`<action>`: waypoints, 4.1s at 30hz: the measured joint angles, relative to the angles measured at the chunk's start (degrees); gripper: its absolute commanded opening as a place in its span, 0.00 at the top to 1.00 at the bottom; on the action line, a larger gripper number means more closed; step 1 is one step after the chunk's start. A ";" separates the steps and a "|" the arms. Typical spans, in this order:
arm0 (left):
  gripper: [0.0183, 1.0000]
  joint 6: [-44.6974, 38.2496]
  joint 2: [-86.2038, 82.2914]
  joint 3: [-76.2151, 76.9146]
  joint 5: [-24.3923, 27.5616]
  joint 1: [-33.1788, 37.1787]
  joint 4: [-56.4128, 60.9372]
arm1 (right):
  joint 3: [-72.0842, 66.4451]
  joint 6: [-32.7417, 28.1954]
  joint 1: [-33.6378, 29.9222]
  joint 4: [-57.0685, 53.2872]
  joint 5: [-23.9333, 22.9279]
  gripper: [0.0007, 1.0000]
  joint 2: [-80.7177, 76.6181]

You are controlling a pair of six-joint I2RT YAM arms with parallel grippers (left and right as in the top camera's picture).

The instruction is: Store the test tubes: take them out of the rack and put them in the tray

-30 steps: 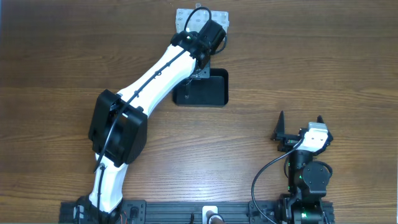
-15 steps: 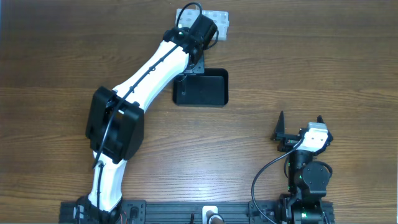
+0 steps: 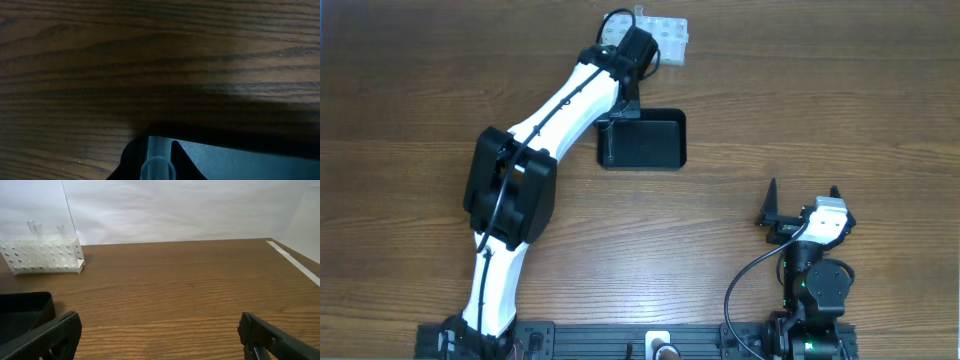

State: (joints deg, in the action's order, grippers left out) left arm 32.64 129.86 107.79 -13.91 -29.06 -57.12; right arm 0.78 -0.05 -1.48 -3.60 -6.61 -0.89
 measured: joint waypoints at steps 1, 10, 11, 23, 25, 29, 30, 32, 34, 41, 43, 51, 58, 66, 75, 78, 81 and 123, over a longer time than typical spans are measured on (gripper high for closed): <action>0.92 0.00 0.00 0.00 0.00 0.00 0.02 | 0.00 0.02 0.00 0.00 0.02 0.01 0.00; 0.73 0.04 0.00 0.00 0.28 -0.11 0.15 | 0.00 0.00 0.00 0.00 0.02 0.01 0.00; 0.71 0.07 0.02 0.00 0.39 -0.11 0.17 | 0.00 0.00 0.00 0.00 0.00 0.01 0.00; 0.50 0.42 -3.65 -0.15 -2.69 -3.19 1.64 | 0.00 -0.02 0.00 0.00 0.02 0.01 0.00; 0.50 0.44 -6.86 -0.26 -5.38 -3.93 3.96 | 0.00 0.00 0.00 0.00 0.02 0.01 0.00; 0.49 -0.28 -15.21 -0.24 -11.93 -4.35 12.63 | 0.00 0.02 0.00 0.00 0.00 0.01 0.00; 0.49 -1.11 -16.63 -0.15 -13.20 -4.33 15.43 | 0.00 0.00 0.00 0.00 0.02 0.01 0.00; 0.48 -3.82 -18.40 0.13 -15.08 -4.22 21.70 | 0.00 0.00 0.00 0.00 0.02 0.01 0.00; 0.49 -6.86 -18.75 0.55 -16.31 -3.93 26.97 | 0.00 -0.02 0.00 0.00 0.02 0.01 0.00; 0.48 -13.99 -14.19 0.52 -11.98 -0.28 38.56 | 0.00 0.02 0.00 0.00 0.02 0.01 0.00; 0.48 -15.63 -11.98 0.52 -9.11 1.55 41.07 | 0.00 0.00 0.00 0.00 0.02 0.01 0.00; 0.48 -20.06 -3.85 0.37 1.22 5.60 49.35 | 0.00 -0.04 0.00 0.00 0.02 0.01 0.00; 0.48 -24.15 1.95 2.69 7.78 5.40 50.56 | 0.00 0.00 0.00 0.00 0.00 0.01 0.00; 0.48 -25.40 3.98 3.56 10.54 5.40 50.51 | 0.00 0.00 0.00 0.00 0.02 0.01 0.00; 0.47 -25.59 4.70 3.93 10.73 5.42 51.30 | 0.00 -0.02 0.00 0.00 0.00 0.01 0.00; 0.47 -25.59 5.11 3.96 10.73 5.42 52.46 | 0.00 0.02 0.00 0.00 0.02 0.01 0.00; 0.47 -25.59 5.51 4.17 10.73 5.42 53.51 | 0.00 0.00 0.00 0.00 0.02 0.01 0.00; 0.52 -25.33 7.69 7.08 10.27 6.05 53.51 | 0.00 0.04 0.00 0.00 0.00 0.01 0.00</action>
State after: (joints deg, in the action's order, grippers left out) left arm 7.31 137.56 114.87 -3.64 -23.00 -3.62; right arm 0.78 -0.01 -1.48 -3.60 -6.61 -0.89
